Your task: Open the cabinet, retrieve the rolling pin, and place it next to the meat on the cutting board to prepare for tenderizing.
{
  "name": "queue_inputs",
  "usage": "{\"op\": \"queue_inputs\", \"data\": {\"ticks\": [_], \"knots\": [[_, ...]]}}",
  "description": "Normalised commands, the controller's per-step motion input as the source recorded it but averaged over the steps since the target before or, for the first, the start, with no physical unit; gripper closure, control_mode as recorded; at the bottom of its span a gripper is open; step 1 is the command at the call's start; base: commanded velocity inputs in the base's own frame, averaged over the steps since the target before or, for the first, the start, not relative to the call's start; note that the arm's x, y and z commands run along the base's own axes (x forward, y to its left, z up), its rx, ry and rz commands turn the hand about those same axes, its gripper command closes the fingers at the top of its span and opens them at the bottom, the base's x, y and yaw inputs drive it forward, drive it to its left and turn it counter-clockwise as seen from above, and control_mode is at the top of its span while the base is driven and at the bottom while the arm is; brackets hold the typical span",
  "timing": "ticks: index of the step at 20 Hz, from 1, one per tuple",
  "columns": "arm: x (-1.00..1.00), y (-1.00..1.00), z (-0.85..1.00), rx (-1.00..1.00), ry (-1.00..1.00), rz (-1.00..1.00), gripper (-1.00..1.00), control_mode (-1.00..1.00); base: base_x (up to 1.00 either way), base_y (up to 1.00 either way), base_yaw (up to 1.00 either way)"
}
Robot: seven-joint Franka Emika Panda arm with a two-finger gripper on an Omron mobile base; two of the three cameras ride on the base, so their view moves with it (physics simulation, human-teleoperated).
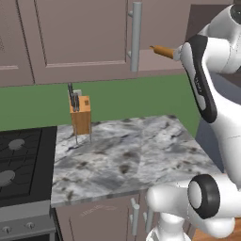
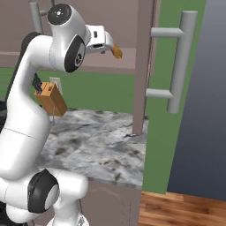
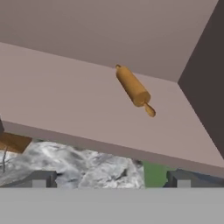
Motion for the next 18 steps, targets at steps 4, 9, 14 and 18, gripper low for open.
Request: {"op": "queue_inputs", "data": {"ticks": [4, 9, 14, 18], "knots": [[0.48, -0.05, 0.00, 0.00, 0.02, 0.06, -1.00, -1.00, 0.00, 0.00, 0.00], [0.45, -0.05, -0.01, 0.00, 0.03, 0.06, -1.00, -1.00, 0.00, 0.00, 0.00], [0.36, -0.09, -0.08, 0.00, 0.03, 0.06, -1.00, -1.00, 0.00, 0.00, 0.00], [0.28, -0.09, -0.14, 0.00, 0.04, 0.04, -1.00, -1.00, 0.00, 0.00, 0.00]]}}
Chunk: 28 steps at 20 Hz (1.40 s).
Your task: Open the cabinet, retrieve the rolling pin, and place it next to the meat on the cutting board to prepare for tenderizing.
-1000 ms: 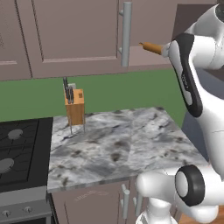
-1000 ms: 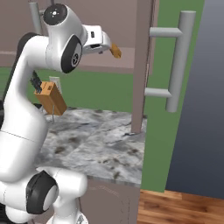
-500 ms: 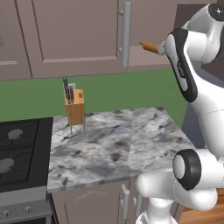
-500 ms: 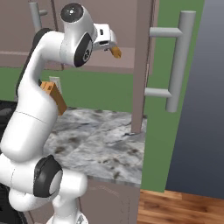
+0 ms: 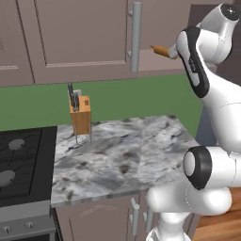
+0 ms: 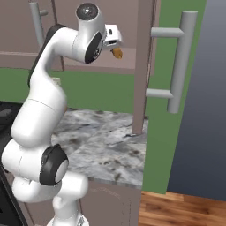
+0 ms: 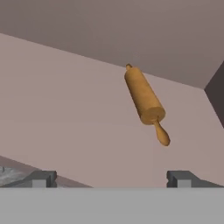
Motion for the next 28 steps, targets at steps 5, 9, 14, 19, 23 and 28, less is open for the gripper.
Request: {"op": "queue_inputs", "data": {"ticks": [5, 9, 14, 19, 23, 28], "knots": [[0.32, -0.08, -0.12, 0.00, 0.02, 0.03, -1.00, -1.00, 0.00, 0.00, 0.00], [0.32, -0.10, -0.07, 0.00, 0.00, 0.02, -1.00, -1.00, 0.00, 0.00, 0.00], [0.31, -0.13, -0.05, 0.00, 0.00, 0.01, -1.00, -1.00, 0.00, 0.00, 0.00], [0.29, -0.11, -0.07, 0.00, 0.00, 0.01, -1.00, -1.00, 0.00, 0.00, 0.00], [0.31, -0.07, -0.08, 0.00, 0.00, 0.00, -1.00, -1.00, 0.00, 0.00, 0.00], [0.31, -0.01, -0.10, 0.00, 0.01, 0.02, -1.00, -1.00, 0.00, 0.00, 0.00]]}}
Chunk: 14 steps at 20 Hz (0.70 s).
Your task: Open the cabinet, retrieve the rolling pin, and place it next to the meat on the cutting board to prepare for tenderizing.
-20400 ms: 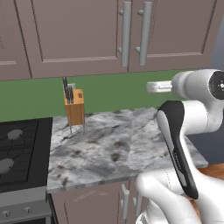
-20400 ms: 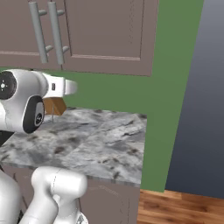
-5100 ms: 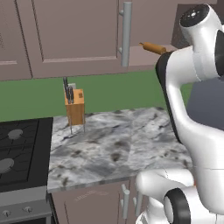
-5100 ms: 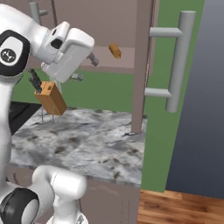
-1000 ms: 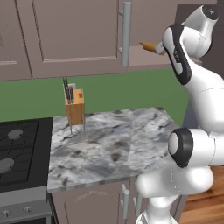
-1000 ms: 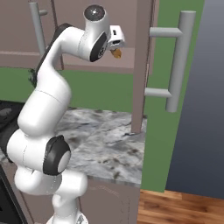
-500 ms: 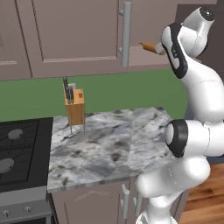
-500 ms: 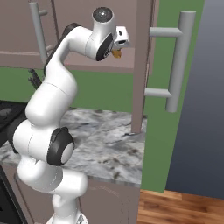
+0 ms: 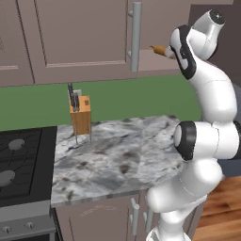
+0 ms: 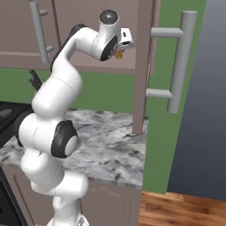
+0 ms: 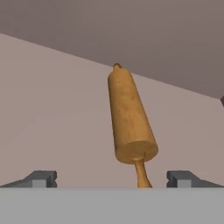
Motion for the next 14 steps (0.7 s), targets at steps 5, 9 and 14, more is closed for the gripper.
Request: {"op": "queue_inputs", "data": {"ticks": [5, 9, 14], "knots": [[0.33, 0.00, -0.16, 0.00, 0.05, 0.03, -1.00, -1.00, 0.00, 0.00, 0.00], [0.27, -0.01, -0.16, 0.00, 0.05, 0.04, -1.00, -1.00, 0.00, 0.00, 0.00], [0.26, -0.04, -0.10, 0.00, 0.03, 0.04, -1.00, -1.00, 0.00, 0.00, 0.00]]}}
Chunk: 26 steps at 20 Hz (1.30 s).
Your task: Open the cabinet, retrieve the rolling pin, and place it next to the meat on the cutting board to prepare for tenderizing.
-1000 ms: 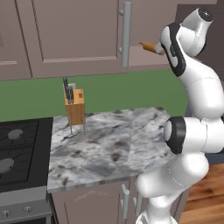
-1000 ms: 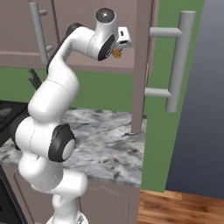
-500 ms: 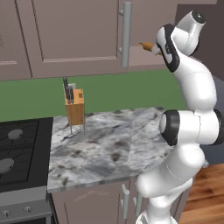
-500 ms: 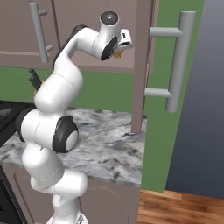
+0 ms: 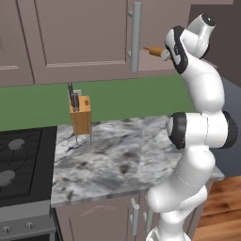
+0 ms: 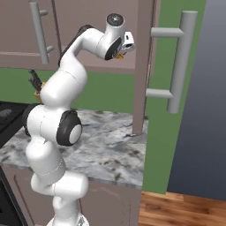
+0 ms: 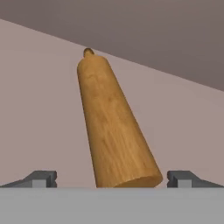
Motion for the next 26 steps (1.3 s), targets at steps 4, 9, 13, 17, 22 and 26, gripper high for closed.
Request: {"op": "queue_inputs", "data": {"ticks": [4, 9, 13, 17, 22, 26], "knots": [[0.23, -0.06, -0.01, 0.00, 0.00, 0.04, -1.00, -1.00, 0.00, 0.00, 0.00], [0.18, -0.06, 0.00, 0.00, 0.00, 0.03, -1.00, -1.00, 0.00, 0.00, 0.00], [0.20, -0.02, 0.00, 0.00, 0.00, 0.03, -1.00, -1.00, 0.00, 0.00, 0.00], [0.25, 0.00, -0.11, 0.00, 0.04, 0.04, -1.00, -1.00, 0.00, 0.00, 0.00], [0.30, 0.17, -0.51, -0.02, 0.12, 0.05, 1.00, -1.00, 0.00, 0.00, 0.00], [0.11, 0.15, -0.44, 0.00, 0.09, 0.05, 1.00, -1.00, 0.00, 0.00, 0.00]]}}
